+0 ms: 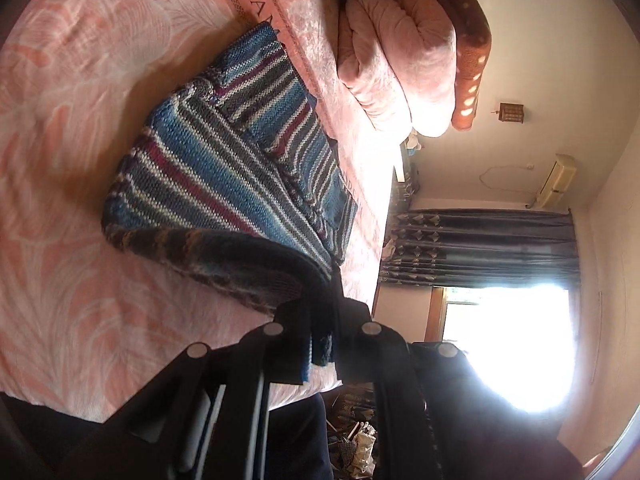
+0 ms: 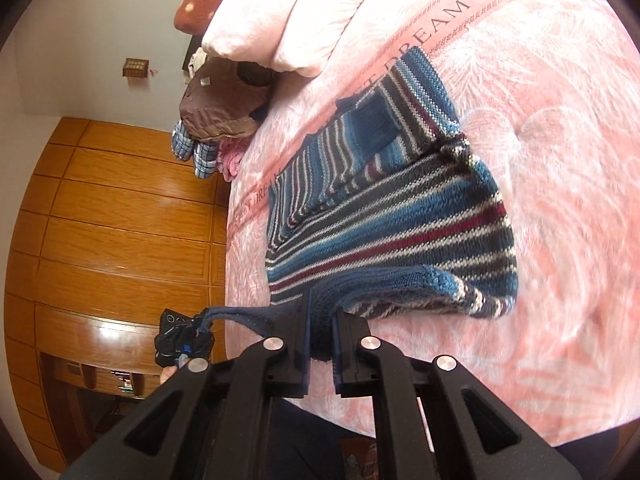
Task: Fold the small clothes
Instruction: 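Lift the hem with both tools and fold it up toward the collar, then lay the held ribbed hem flat over the sweater body with both tools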
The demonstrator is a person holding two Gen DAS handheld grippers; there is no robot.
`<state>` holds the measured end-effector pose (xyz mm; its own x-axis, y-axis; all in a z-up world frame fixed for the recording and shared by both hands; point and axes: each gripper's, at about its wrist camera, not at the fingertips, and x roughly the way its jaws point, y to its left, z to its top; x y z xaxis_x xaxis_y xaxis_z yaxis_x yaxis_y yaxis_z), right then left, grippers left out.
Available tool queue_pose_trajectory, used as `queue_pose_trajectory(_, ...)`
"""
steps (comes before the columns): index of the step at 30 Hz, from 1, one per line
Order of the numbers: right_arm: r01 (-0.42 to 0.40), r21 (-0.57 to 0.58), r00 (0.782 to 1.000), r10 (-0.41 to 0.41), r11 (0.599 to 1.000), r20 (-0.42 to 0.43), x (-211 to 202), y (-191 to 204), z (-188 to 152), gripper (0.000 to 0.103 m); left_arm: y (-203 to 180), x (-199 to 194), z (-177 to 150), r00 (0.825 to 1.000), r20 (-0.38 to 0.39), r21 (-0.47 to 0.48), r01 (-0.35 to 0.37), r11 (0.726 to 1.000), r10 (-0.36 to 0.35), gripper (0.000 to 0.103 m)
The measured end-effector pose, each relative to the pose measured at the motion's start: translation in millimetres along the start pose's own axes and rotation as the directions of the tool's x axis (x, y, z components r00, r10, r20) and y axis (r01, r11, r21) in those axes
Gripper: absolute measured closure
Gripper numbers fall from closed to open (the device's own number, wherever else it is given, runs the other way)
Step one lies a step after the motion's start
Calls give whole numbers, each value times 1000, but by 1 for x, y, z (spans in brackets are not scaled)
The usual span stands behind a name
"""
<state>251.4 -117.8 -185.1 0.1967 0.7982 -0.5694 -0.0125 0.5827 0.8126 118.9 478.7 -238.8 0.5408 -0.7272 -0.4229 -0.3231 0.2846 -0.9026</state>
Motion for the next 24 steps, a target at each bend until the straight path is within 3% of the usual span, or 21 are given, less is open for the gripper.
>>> queue_pose_trajectory(9,122,62,990,-116,991,-84,68,-40,67,96,37,75,77,991,-21,-117,-133,984,132,97)
queue_pose_trajectory(15,177,97,976,-162,979,-148,107,-71,99,94,66,106,100,976,-47,-155,-219,963,214,96)
queue_pose_trajectory(18,168,113,972,-145,979,-186,115,-78,108,86,63,109,105,973,-55,-127,-228,965,223,93)
queue_pose_trajectory(19,151,114,972,-127,982,-199,115,-77,110,76,59,107,106,974,-58,-110,-225,968,220,92)
queue_pose_trajectory(20,139,103,973,-116,985,-202,112,-73,111,68,53,104,105,975,-56,-86,-218,972,214,89)
queue_pose_trajectory(22,116,54,976,-104,992,-193,101,-59,114,62,40,92,103,978,-43,-29,-204,979,203,78)
queue_pose_trajectory(24,114,-27,975,-117,993,-190,90,-41,116,60,24,83,102,972,-17,57,-233,971,234,51)
